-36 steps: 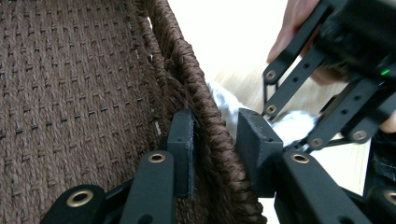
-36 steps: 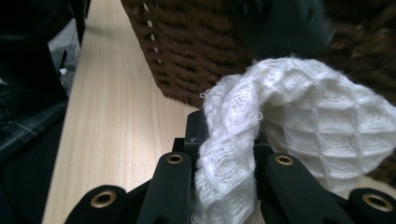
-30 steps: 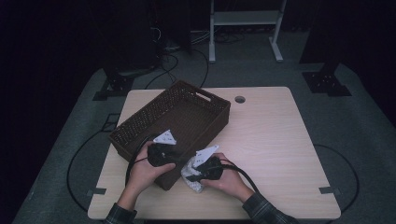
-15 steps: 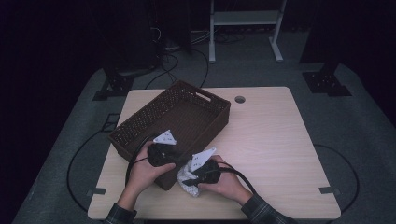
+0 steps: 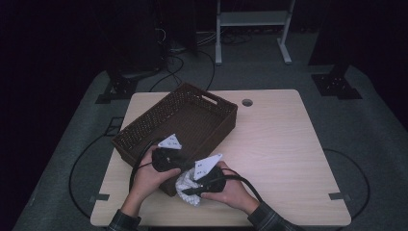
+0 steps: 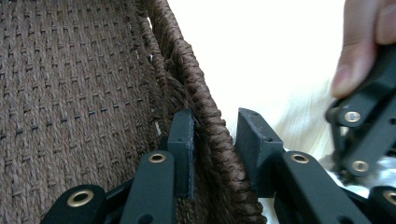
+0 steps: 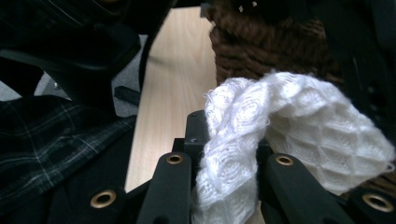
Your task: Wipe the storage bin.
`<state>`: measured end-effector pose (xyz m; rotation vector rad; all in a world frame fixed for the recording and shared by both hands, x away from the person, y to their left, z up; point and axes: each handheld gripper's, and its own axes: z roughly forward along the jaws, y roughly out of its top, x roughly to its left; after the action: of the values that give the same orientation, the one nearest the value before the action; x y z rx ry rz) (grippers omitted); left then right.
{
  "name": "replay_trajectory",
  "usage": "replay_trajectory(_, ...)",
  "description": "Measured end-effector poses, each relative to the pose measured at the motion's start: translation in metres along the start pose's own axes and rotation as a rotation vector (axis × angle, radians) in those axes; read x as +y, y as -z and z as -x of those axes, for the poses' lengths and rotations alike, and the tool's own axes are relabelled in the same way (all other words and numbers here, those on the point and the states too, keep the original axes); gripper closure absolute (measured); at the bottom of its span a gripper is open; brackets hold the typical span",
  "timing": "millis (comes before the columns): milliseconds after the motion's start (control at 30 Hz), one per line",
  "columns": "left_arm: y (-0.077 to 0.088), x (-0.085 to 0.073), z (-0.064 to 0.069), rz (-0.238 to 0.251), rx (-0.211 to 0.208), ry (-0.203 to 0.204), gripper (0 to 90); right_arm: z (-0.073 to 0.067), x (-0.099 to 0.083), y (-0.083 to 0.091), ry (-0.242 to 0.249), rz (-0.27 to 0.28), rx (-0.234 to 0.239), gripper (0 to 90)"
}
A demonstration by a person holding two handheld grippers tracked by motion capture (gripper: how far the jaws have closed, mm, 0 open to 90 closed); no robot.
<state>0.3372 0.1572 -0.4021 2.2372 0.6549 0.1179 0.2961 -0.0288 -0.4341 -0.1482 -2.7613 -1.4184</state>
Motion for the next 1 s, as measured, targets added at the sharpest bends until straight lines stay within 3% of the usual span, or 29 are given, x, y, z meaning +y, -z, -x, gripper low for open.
replay_trajectory(333, 0.000, 0.000, 0.000, 0.006, -0.001, 0.008, 67.3, -0.007, 0.007, 0.004, 0.025, 0.056, 0.035, 77.0)
replay_trajectory(633, 0.000, 0.000, 0.000, -0.001, 0.000, 0.000, 67.3, -0.015, 0.012, 0.006, 0.056, 0.079, 0.034, 76.9)
replay_trajectory(1000, 0.000, 0.000, 0.000, -0.004, 0.001, -0.003, 67.2, -0.008, 0.001, -0.013, 0.026, 0.049, 0.019, 77.0)
